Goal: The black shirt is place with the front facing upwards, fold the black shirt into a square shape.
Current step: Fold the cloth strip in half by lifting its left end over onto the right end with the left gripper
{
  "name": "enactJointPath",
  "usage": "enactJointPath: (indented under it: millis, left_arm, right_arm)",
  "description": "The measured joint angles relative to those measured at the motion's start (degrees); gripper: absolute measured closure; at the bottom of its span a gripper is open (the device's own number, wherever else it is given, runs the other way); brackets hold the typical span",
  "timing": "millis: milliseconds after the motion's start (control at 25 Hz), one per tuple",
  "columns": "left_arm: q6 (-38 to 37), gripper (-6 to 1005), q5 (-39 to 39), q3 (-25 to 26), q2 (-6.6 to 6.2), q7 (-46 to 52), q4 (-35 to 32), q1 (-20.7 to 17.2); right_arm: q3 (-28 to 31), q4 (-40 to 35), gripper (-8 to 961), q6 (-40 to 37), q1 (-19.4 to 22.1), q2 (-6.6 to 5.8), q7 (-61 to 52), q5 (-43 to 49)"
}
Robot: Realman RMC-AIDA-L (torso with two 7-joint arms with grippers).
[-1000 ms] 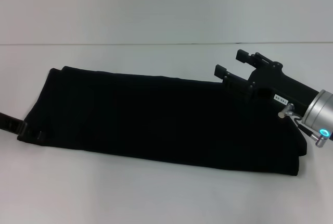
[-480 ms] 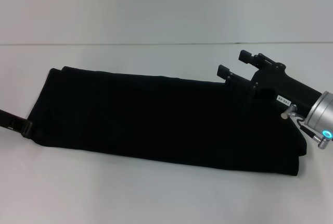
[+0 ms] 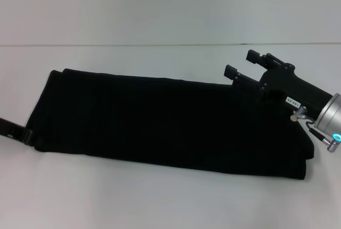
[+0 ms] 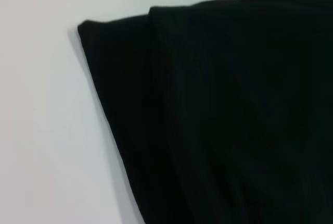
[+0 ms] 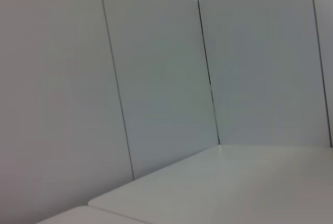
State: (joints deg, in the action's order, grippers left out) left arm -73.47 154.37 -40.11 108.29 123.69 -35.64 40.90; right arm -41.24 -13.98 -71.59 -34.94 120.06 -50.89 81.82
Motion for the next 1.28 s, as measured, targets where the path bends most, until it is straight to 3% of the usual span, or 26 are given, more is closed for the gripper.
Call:
enactJointPath:
  millis: [320,520,800,1120,1160,1280]
  left_arm:
    - [-7.4,939,-2.28,1.03,2.86,-0.92,-9.51,-6.0]
    - [-11.25,931,-2.92,1.37,3.8,-0.91,-12.98,-8.59]
    - [-14.0,920,-3.32,4.43,4.07,-1.69,-15.1,-11.44]
    - [-16.45,908,-3.6,12.29,3.76,-4.89,-17.25,-13.8]
    - [-17.92,907,-4.61,15.65,3.07,-6.46,-17.48,-13.88]
    - [-18.76,902,-6.15,17.51,2.33,-7.41,-17.33,-13.89]
  right_arm:
    - [3.07,-0.48,128,-3.44,1.17,-0.17,-0.05,0.01]
    - [3.3,-0.51,128,-4.57,1.32,-0.17,-0.1,0.01]
    - [4.46,-0.61,128,-5.17,1.61,-0.27,-0.33,0.01]
    - [7.12,-1.55,128,-6.1,2.25,-0.47,-0.99,0.01]
    - [7.37,-2.1,128,-6.21,2.52,-0.49,-1.49,0.01]
    - [8.15,-3.62,128,-6.67,3.46,-0.45,-2.98,0.01]
